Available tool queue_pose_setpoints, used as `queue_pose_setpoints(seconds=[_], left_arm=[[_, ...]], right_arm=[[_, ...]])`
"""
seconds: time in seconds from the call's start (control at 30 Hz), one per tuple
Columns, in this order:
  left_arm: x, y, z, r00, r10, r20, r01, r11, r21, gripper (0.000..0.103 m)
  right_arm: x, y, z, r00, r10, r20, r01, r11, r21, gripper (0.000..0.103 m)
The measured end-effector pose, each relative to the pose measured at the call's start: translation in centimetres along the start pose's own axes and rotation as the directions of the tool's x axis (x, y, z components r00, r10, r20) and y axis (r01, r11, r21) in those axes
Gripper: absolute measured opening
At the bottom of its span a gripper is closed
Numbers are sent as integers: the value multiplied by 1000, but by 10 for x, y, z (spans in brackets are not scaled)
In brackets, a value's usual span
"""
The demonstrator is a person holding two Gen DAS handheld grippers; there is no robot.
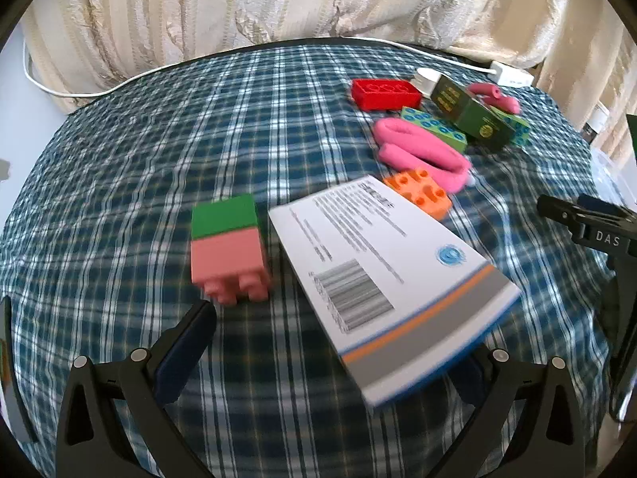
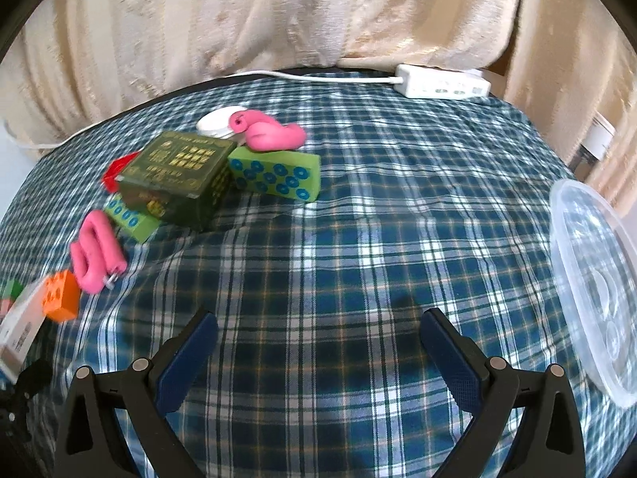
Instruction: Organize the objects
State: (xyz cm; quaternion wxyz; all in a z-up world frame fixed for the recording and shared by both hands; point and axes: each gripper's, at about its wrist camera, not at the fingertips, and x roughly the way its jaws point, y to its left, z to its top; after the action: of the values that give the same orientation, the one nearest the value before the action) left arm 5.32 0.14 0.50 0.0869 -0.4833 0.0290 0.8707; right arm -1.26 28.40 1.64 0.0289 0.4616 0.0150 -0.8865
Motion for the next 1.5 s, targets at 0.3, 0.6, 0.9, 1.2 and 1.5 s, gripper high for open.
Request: queue_pose_setpoints(seconds=[0.3, 0.6, 0.9, 1.2, 1.5], left_arm=[[-23, -1, -13, 1000, -27, 15, 27, 999, -21, 103], [-50, -8, -11, 997, -29, 76, 30, 1000, -10, 103], [-50, 16, -1, 995, 46, 94, -38, 996, -84, 103], [-35, 35, 11, 991, 104, 85, -93, 988, -123, 103], [-23, 45, 24, 990, 102, 93, -91, 989, -114, 83]], right_arm=[[-8, -2, -9, 997, 71, -35, -74, 992, -101, 103], [-11, -1, -12, 995, 76, -67, -81, 993, -86, 103], [-46, 21, -14, 993, 108, 46, -100, 985, -144, 103], [-50, 50, -21, 980, 198, 27, -190, 966, -178, 103], [-52, 70, -27, 972, 236, 6, -229, 952, -205, 103]])
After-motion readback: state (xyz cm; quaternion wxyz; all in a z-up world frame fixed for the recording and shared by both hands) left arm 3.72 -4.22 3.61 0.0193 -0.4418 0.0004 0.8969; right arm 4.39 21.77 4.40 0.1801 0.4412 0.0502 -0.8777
